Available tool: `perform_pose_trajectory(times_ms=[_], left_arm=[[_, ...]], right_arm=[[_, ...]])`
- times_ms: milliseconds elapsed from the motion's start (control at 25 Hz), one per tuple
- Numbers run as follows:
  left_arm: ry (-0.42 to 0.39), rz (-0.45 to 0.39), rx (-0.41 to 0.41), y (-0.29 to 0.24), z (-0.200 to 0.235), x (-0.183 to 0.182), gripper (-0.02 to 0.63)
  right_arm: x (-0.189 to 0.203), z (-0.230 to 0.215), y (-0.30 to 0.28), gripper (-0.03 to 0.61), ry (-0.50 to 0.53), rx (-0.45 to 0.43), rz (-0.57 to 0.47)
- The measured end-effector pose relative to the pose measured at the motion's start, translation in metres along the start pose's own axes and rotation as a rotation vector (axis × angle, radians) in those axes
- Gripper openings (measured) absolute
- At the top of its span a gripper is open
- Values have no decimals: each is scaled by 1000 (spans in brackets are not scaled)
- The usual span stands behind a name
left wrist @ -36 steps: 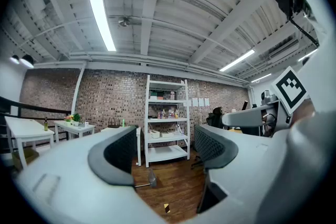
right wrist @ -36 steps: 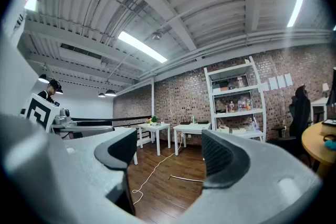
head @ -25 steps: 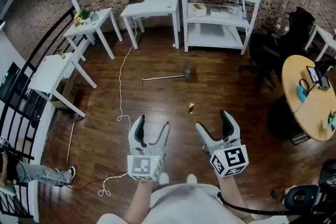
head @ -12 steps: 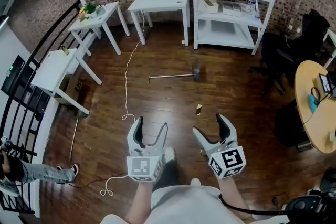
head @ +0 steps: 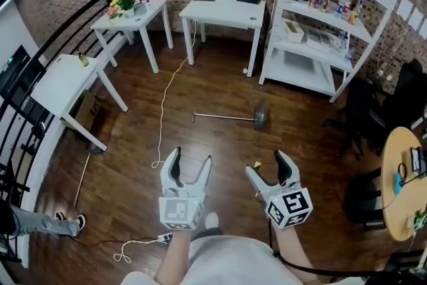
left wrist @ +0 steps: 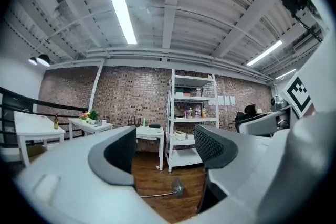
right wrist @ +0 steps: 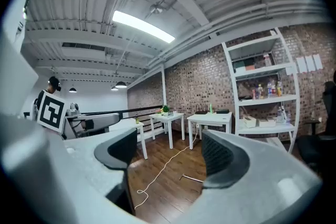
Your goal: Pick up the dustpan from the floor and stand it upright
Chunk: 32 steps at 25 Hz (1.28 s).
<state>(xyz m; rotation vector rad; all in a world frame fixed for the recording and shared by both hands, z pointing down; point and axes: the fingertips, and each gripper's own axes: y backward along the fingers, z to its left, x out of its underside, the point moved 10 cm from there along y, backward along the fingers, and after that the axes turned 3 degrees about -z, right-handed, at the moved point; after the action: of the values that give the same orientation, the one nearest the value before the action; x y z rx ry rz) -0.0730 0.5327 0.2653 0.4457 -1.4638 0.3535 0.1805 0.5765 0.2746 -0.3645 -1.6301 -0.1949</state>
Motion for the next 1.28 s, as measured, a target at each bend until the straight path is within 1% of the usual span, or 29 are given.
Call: perform_pose_trajectory(times_ms=[160, 280, 360, 480, 600, 720, 840, 960, 1120, 1200, 1280], left_arm=[[-14, -12, -15, -41, 58, 8, 347], [-14, -35, -18, -76, 84, 10, 347], [-35, -38, -41, -102, 92, 13, 347], [-44, -13, -62, -148, 101, 22, 347], [-42, -8, -77, -193, 109, 31, 347], [-29, -10, -103, -237, 112, 32, 347], [-54, -2, -128, -278, 115, 31, 347], [-71, 16, -156, -309, 123, 35, 347], [-83, 64, -178, -343, 149, 48, 347], [-71, 72, -176, -363, 169, 56, 347], [-58, 72, -163, -389, 196, 68, 347]], right_arm=[[-8, 4, -66, 370, 2, -21, 16], [-14, -10, -108, 368, 15, -29, 24], [-16, -30, -134, 370, 19, -42, 26], [-21, -64, -177, 368, 22, -64, 10], [-27, -92, -226, 368, 30, -120, -5], [-40, -123, -271, 368, 43, -187, -12], [-51, -158, -309, 368, 39, -218, -32], [-46, -186, -345, 368, 8, -233, -19], [-24, -197, -392, 368, -39, -260, 51], [-17, -198, -420, 368, -37, -275, 81], [-12, -200, -456, 368, -14, -274, 90]])
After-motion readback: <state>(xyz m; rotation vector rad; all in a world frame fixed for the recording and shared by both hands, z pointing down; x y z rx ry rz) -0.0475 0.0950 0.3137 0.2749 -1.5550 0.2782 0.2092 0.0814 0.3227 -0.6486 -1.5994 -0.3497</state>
